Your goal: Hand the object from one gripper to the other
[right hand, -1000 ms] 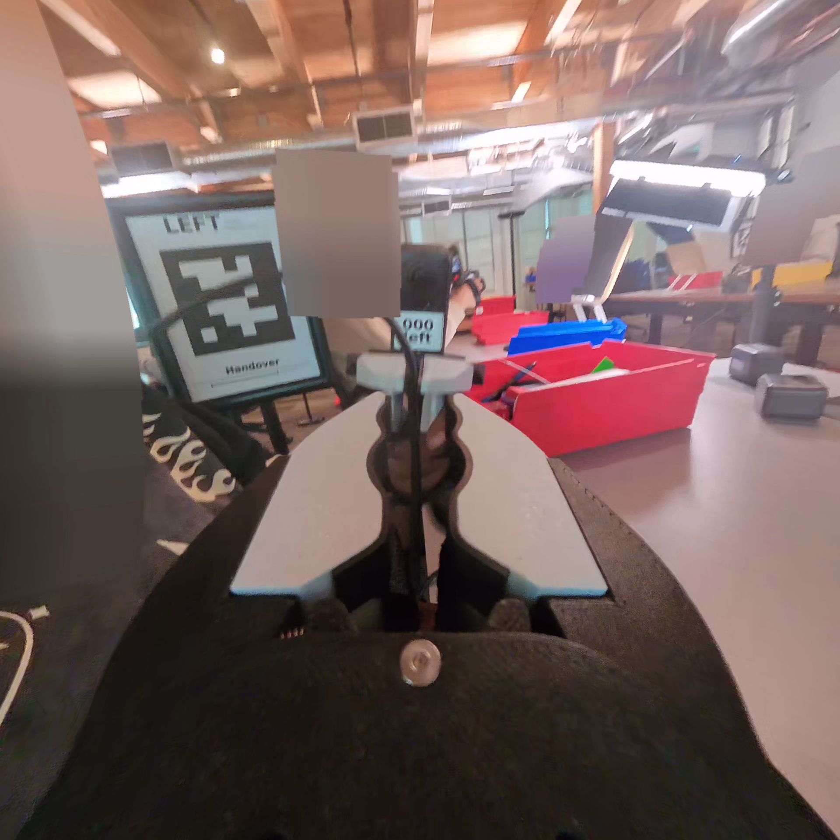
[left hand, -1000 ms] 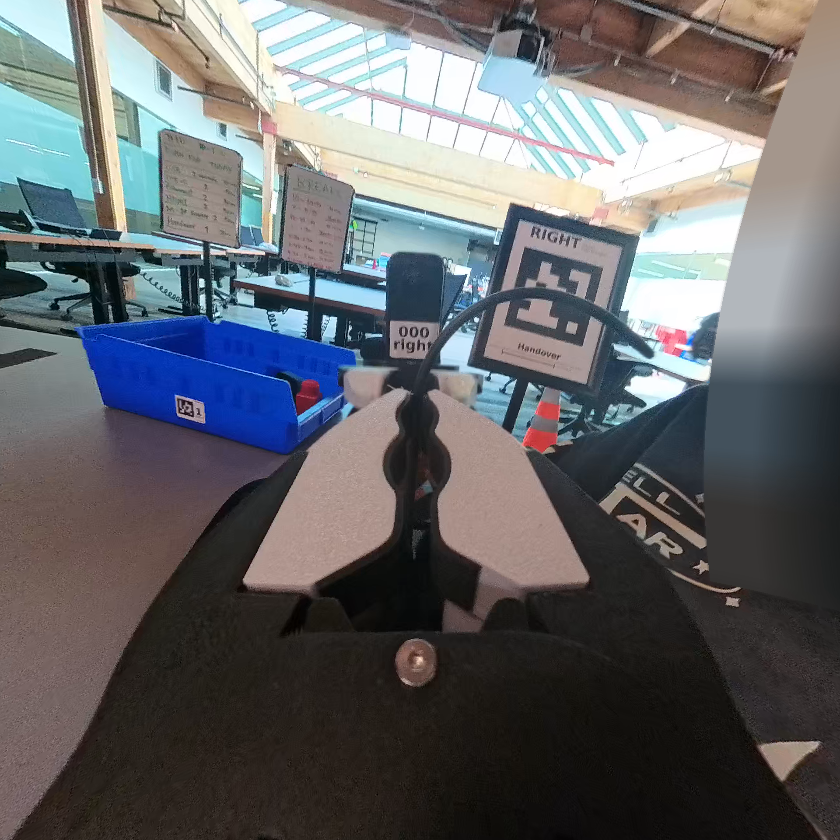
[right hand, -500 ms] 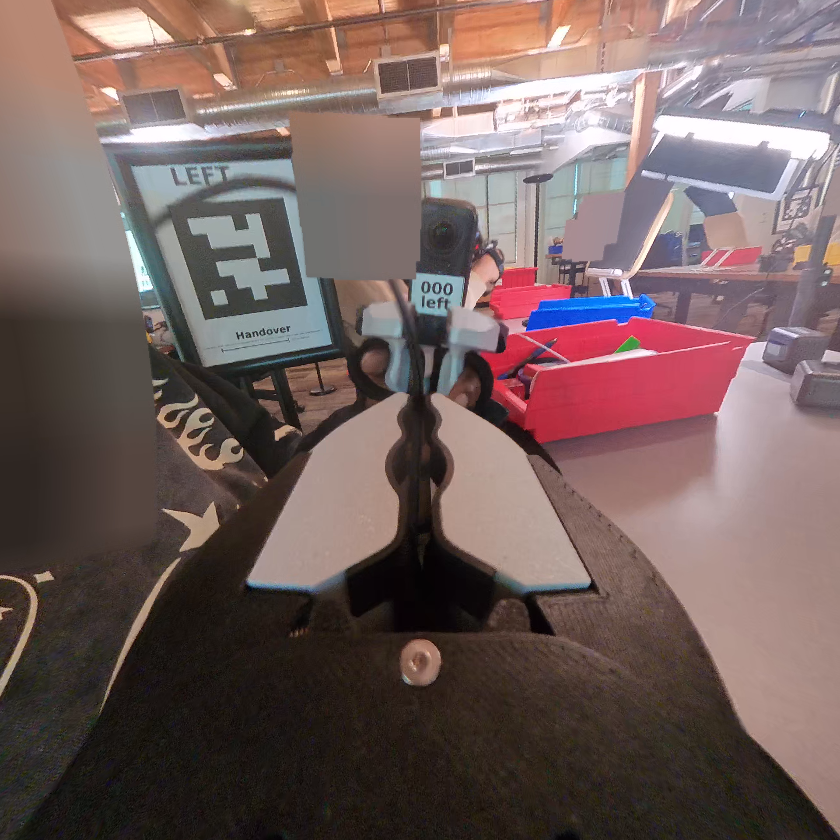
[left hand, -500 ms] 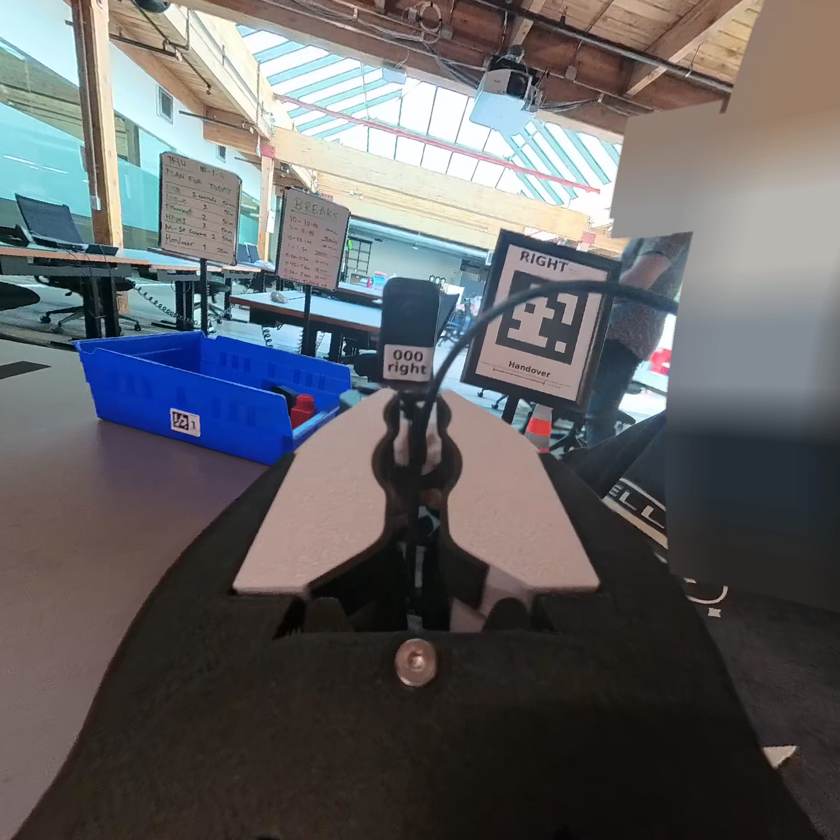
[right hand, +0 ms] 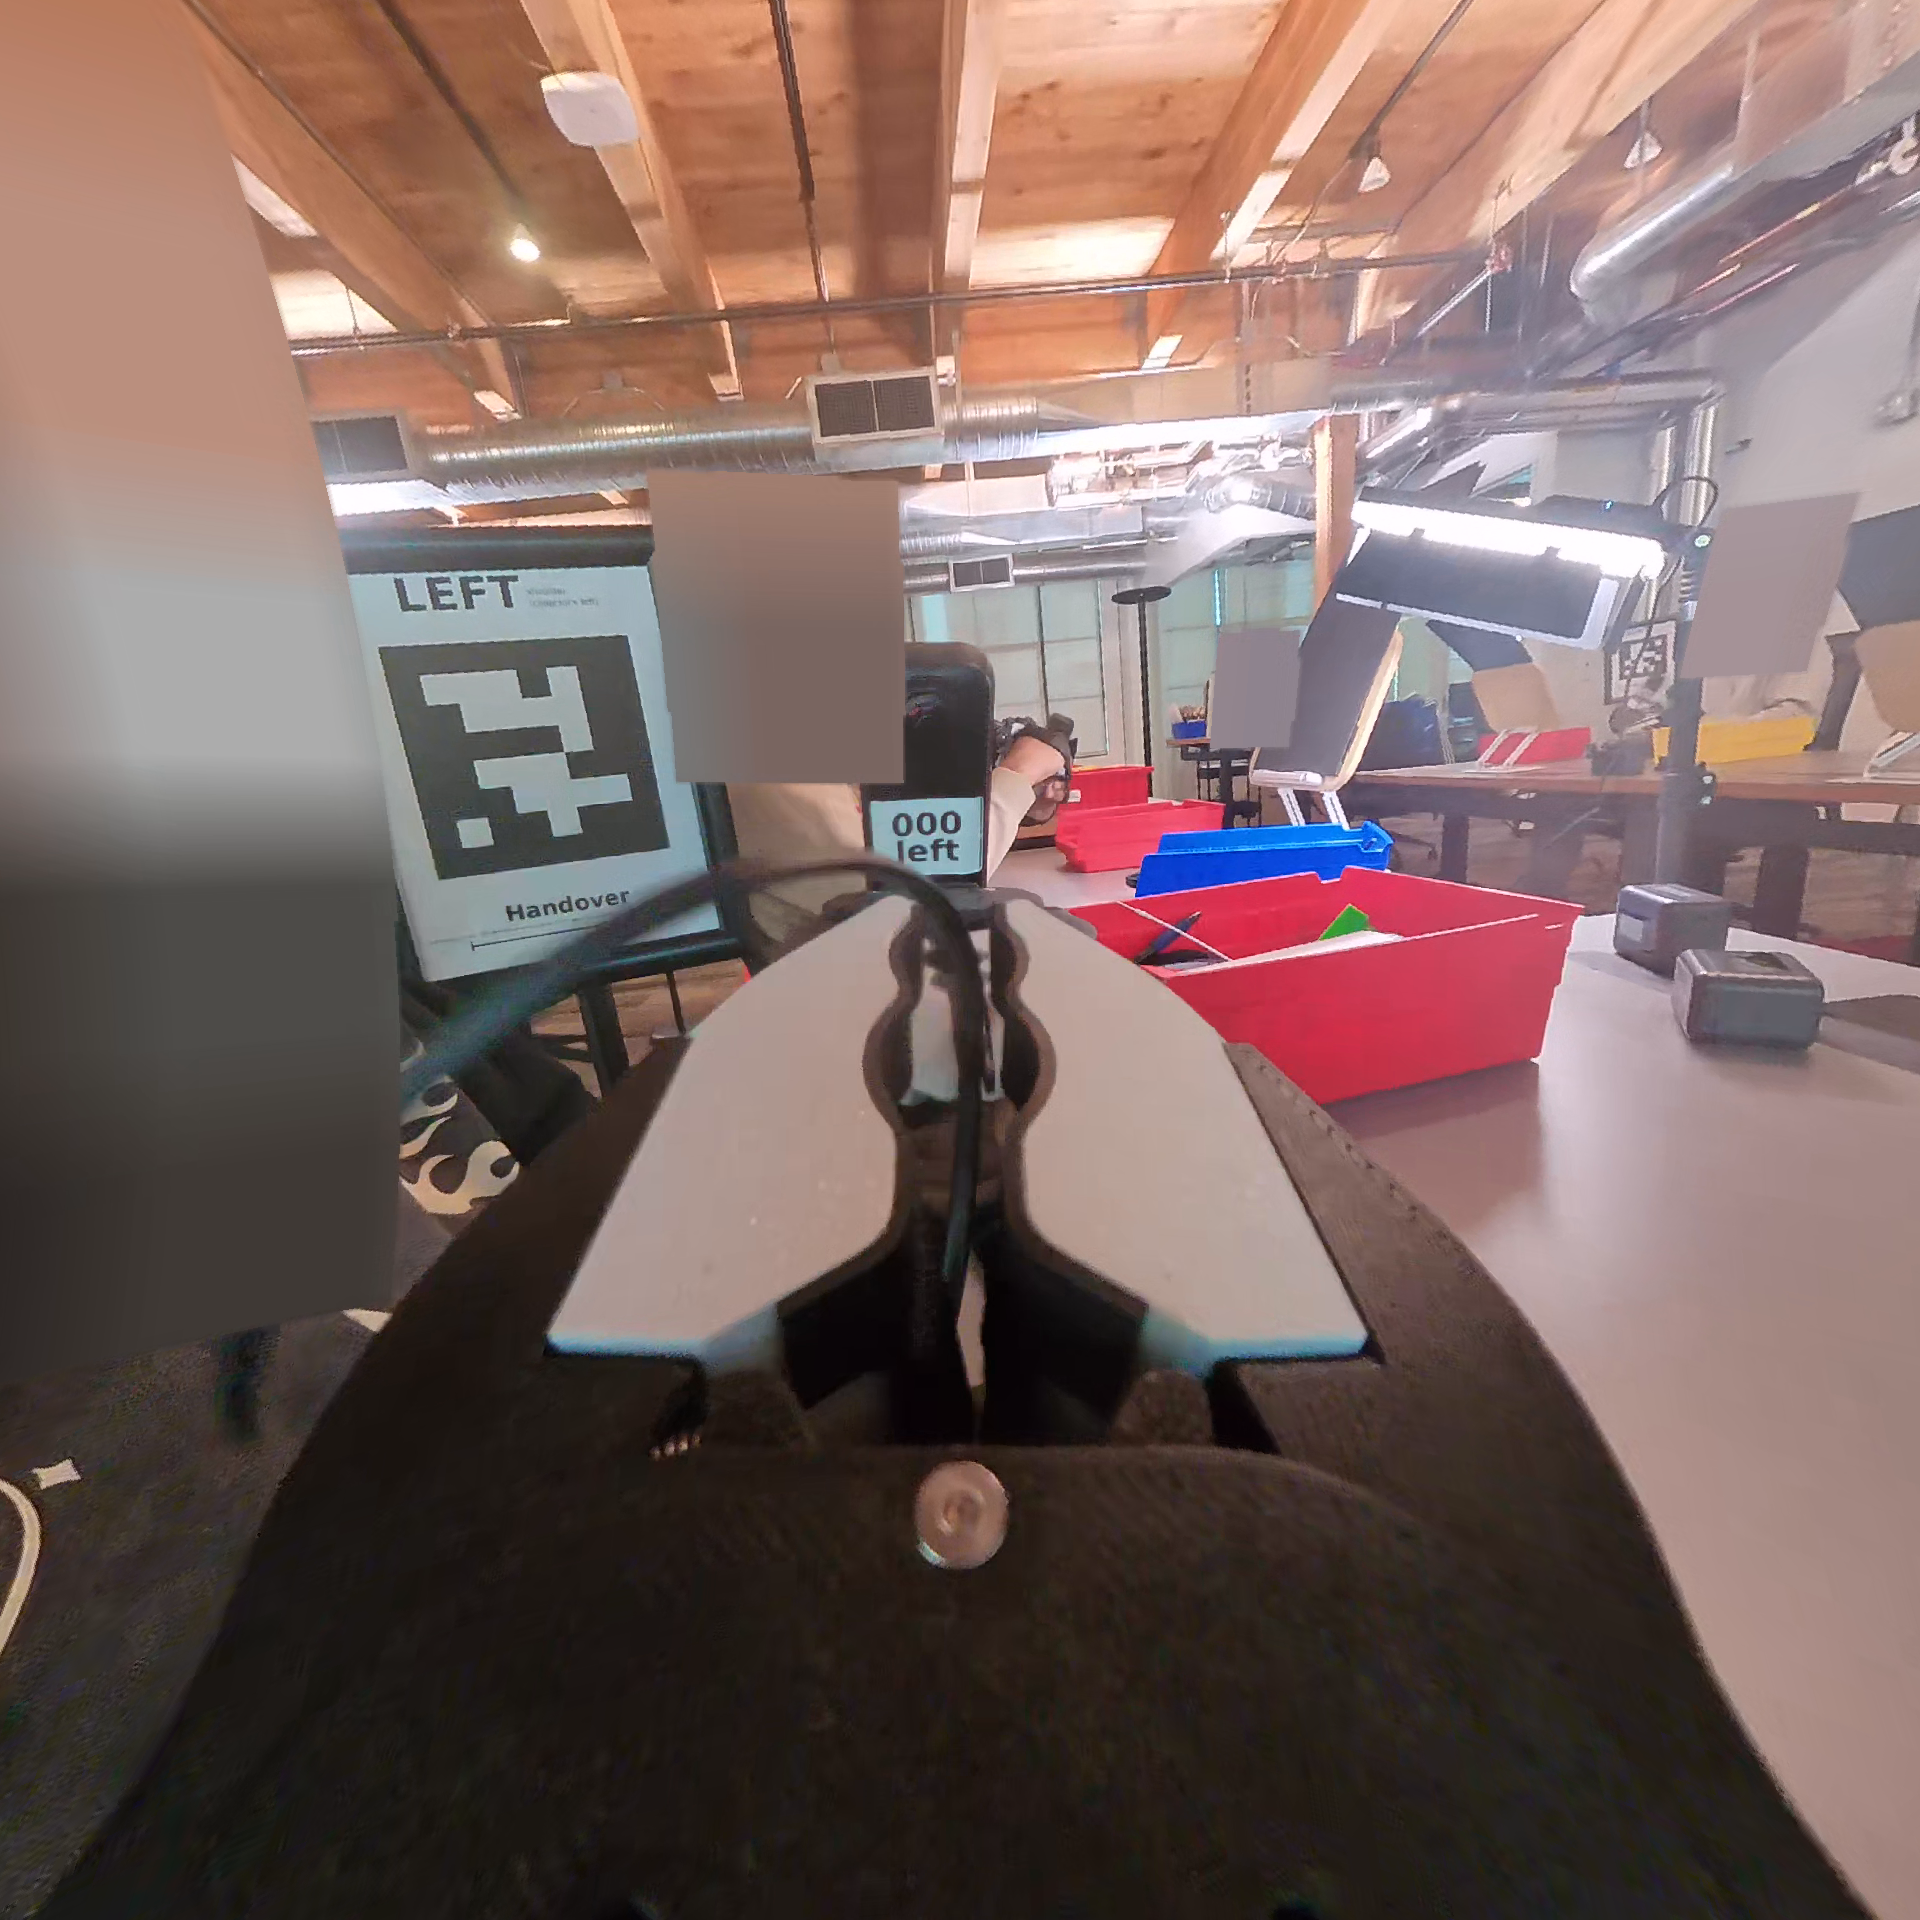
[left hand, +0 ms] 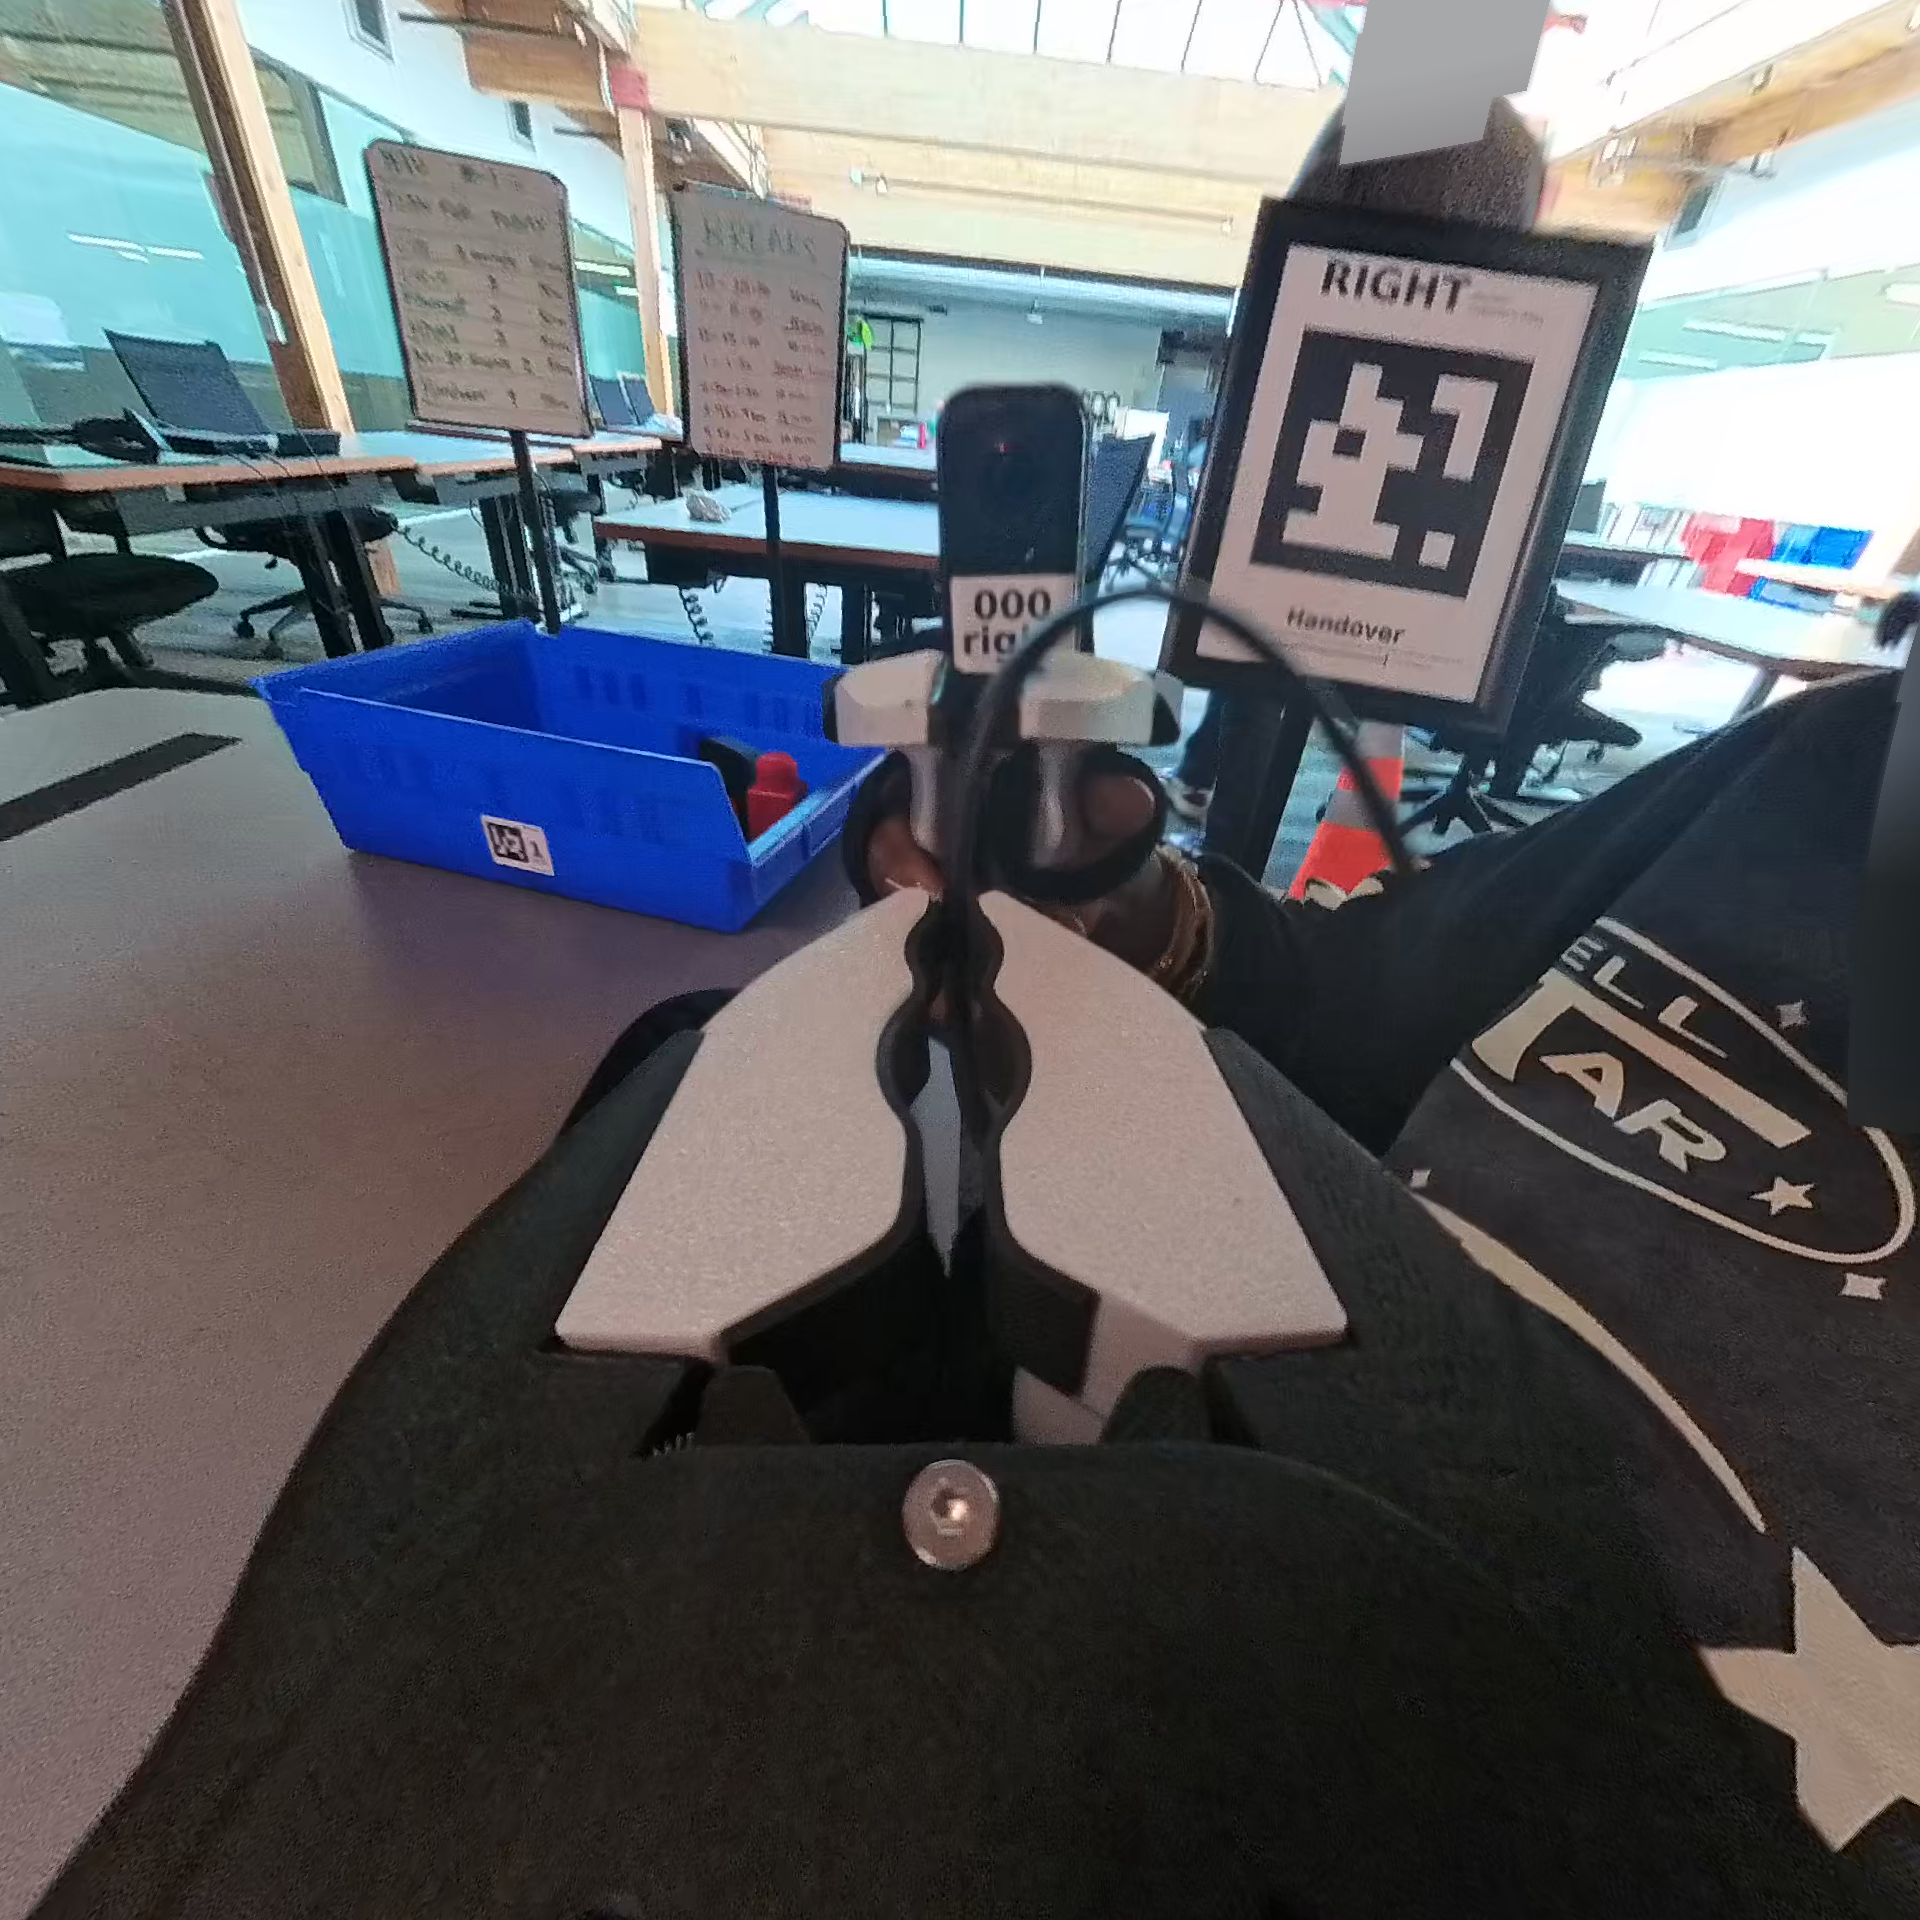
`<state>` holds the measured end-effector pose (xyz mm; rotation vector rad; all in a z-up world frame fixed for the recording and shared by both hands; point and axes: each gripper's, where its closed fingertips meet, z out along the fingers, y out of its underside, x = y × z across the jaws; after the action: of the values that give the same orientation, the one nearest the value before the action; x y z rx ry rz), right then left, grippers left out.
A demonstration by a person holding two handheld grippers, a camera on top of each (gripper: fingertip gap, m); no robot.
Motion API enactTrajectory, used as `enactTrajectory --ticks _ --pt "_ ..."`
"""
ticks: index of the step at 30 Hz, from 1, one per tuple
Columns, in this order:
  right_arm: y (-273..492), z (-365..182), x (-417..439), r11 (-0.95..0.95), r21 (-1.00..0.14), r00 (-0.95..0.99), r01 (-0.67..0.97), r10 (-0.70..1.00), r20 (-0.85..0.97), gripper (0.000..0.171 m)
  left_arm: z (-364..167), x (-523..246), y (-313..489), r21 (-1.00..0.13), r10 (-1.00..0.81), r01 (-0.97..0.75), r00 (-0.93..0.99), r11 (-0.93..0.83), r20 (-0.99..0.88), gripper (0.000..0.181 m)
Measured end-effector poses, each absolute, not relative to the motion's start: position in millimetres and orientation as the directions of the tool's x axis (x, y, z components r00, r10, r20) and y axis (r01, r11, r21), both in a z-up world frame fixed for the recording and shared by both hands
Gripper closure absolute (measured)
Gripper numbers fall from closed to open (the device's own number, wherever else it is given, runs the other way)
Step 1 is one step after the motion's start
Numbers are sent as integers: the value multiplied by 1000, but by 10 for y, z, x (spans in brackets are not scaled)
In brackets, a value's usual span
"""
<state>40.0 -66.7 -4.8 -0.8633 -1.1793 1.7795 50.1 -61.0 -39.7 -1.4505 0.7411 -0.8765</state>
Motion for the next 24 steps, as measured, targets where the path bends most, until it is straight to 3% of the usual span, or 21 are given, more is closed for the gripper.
enactTrajectory --ticks 10,15,20,24 --pt "-872 -440 233 -198 -978 -527 -66 839 -134 150 -108 396 -728 -970 -890 237 429 -52 153 178" --pt "-932 -461 249 -182 -982 -553 -45 823 -127 166 -94 429 -748 -969 -896 244 418 -49 150 178" --pt "-790 -336 271 -199 -973 -499 -117 859 -116 167 -89 404 -727 -974 -884 228 451 -15 119 156" --pt "-679 -183 328 -196 -958 -442 -211 893 -86 167 -262 404 -590 -991 -842 135 532 -25 93 154"
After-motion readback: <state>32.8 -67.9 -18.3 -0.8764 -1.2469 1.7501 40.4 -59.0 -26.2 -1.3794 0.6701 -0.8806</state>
